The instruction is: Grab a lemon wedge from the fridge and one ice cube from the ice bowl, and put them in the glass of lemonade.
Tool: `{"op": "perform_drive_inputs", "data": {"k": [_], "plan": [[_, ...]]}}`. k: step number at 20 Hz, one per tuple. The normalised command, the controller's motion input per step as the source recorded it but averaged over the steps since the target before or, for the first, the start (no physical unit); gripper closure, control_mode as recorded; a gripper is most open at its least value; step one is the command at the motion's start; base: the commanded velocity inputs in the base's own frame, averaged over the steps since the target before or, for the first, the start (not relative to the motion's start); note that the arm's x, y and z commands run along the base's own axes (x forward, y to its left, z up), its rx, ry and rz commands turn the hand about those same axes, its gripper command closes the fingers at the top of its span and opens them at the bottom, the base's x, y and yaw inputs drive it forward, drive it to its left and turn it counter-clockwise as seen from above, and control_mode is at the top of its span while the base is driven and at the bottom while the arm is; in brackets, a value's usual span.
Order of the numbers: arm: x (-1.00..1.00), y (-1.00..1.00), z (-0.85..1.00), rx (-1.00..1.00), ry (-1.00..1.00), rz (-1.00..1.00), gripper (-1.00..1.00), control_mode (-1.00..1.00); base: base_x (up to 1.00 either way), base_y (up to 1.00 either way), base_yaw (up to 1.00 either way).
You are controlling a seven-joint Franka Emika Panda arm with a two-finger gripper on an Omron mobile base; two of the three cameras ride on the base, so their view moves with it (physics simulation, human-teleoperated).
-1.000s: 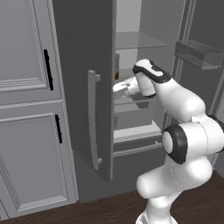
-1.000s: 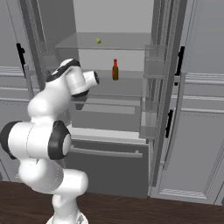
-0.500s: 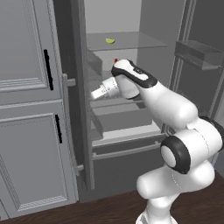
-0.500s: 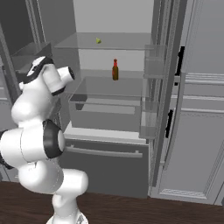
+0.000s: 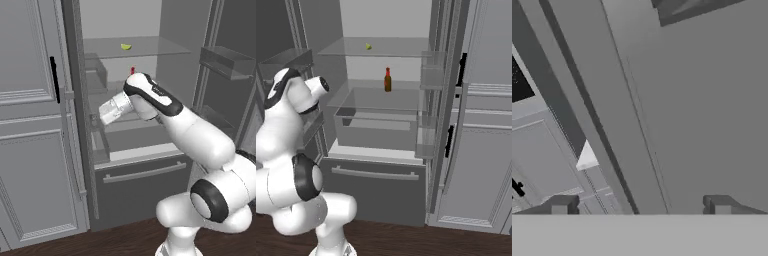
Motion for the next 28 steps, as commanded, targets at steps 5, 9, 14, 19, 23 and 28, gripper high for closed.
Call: {"op": "perform_drive_inputs", "data": {"k": [5, 9, 14, 19, 23, 28], "plan": [[-0.87, -0.9, 0.59, 0.0, -0.12, -0.15, -1.0, -1.0, 0.0, 0.0, 0.0], [-0.6, -0.82, 0.81, -0.02, 0.01, -0.23, -1.0, -1.0, 0.0, 0.0, 0.0], [-0.43, -0.7, 0.63, -0.23, 0.03, -0.36, -1.0, -1.0, 0.0, 0.0, 0.0], [-0.42, -0.86, 0.17, -0.33, 0.03, -0.4, -1.0, -1.0, 0.0, 0.0, 0.0], [-0.69, -0.9, 0.0, -0.16, 0.0, -0.4, -1.0, -1.0, 0.0, 0.0, 0.0], [-0.74, -0.54, 0.02, -0.03, 0.08, -0.33, -1.0, -1.0, 0.0, 0.0, 0.0]]}}
